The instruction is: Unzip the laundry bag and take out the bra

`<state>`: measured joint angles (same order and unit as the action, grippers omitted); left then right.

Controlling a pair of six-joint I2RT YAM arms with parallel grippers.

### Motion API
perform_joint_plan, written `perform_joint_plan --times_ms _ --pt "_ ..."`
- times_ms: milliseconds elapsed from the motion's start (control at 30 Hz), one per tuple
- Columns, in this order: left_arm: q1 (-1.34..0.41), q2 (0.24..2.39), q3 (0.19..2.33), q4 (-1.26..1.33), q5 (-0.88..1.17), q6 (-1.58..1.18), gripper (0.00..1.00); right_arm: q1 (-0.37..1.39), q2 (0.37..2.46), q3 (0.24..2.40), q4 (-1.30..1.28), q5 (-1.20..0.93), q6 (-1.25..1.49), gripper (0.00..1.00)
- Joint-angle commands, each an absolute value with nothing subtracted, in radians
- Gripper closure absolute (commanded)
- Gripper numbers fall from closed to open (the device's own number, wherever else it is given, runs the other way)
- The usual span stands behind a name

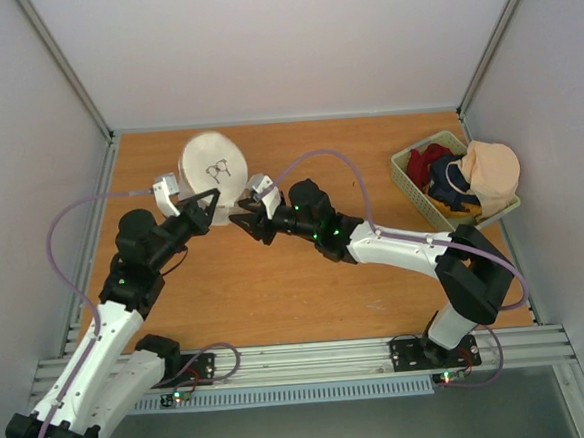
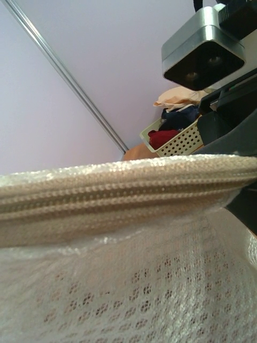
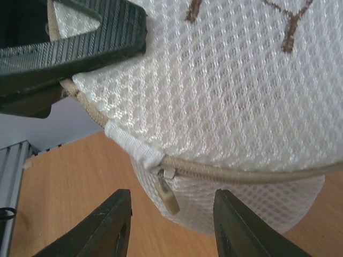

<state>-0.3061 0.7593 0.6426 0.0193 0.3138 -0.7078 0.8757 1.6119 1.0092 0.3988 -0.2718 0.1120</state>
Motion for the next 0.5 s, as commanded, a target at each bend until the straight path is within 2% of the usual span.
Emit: perform_joint_plan --times_ms 0,167,400,467 --pt "-0.307 0.757 0.640 0.109 0.330 -0.706 0.99 0.876 1.599 1.045 0.468 -0.280 0.090 0.57" --pt "-0.308 0.754 0.640 0.107 0.330 -0.706 0.99 0.876 1.616 1.058 0.459 -0.285 0.094 0.67" --pt "-0.307 0.752 0.635 0.107 0.334 -0.706 0.99 0.876 1.610 1.070 0.438 -0.297 0.075 0.96" --pt "-0.307 0.751 0.635 0.108 0.337 -0.700 0.99 0.876 1.608 1.071 0.421 -0.288 0.066 0.99"
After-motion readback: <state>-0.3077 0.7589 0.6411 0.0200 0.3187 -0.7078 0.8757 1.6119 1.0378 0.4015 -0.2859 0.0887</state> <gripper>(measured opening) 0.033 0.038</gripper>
